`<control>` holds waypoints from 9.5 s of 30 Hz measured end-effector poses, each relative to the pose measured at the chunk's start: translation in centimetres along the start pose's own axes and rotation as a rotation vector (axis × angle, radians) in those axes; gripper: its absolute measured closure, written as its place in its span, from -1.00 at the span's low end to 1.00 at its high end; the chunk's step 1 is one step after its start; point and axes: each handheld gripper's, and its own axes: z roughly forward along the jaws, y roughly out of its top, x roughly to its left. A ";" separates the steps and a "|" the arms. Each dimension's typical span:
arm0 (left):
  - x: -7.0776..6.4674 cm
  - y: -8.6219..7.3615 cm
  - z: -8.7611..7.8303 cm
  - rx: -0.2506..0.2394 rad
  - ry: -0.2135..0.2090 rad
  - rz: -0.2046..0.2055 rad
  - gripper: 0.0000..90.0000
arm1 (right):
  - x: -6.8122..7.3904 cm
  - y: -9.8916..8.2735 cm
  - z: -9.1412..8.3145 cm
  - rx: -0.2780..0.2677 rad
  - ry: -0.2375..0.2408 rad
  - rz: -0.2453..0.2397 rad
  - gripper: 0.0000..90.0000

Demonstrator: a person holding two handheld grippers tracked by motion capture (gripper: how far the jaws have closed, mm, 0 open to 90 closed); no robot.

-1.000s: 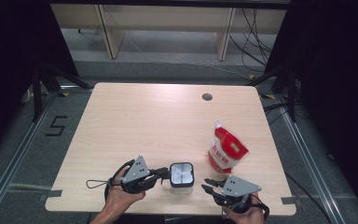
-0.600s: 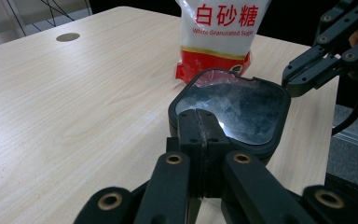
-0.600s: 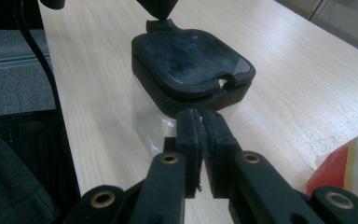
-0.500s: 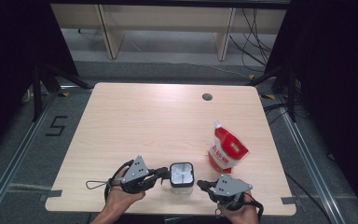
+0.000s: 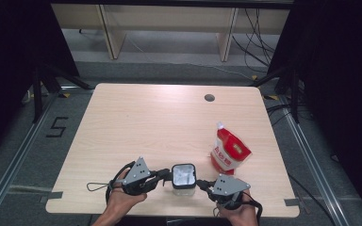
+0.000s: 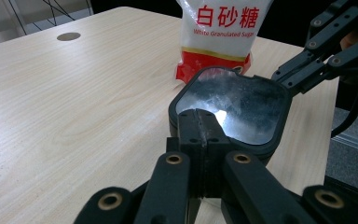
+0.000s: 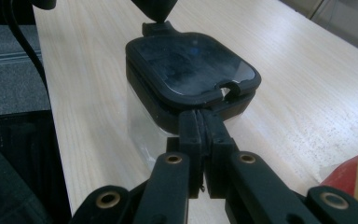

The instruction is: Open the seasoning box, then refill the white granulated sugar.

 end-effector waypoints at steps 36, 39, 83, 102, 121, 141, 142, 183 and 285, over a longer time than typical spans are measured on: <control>1.7 -3.3 1.2 0.105 -0.117 0.104 0.62 | 0.2 3.3 0.4 -0.082 0.000 -0.024 0.95; 1.6 -3.4 1.2 0.109 -0.115 0.096 0.62 | 0.4 3.8 0.4 -0.084 0.007 -0.030 0.95; 1.0 -2.9 1.2 0.146 -0.080 0.102 0.64 | 2.3 8.8 4.3 -0.103 0.068 -0.101 0.99; 0.8 -2.9 1.0 0.149 -0.065 0.096 0.64 | 0.8 6.4 2.1 -0.105 0.034 -0.050 0.91; 1.3 -3.0 -0.8 0.145 -0.061 0.048 0.22 | -1.8 1.1 -2.0 -0.095 -0.054 0.093 0.64; 1.2 -3.6 -2.1 0.185 0.012 -0.055 -0.34 | -1.9 -2.6 -5.3 -0.075 -0.153 0.281 0.04; 1.1 -3.6 -2.1 0.180 0.010 -0.061 -0.35 | -2.0 -2.8 -5.4 -0.075 -0.154 0.282 0.01; 0.4 -4.2 -2.6 0.196 0.003 -0.082 -0.59 | -5.5 -6.3 -4.8 -0.075 -0.311 0.393 -0.65; 0.4 -4.6 -2.1 0.224 -0.024 -0.073 -0.56 | -8.3 -6.4 1.7 -0.168 -0.320 0.401 -0.30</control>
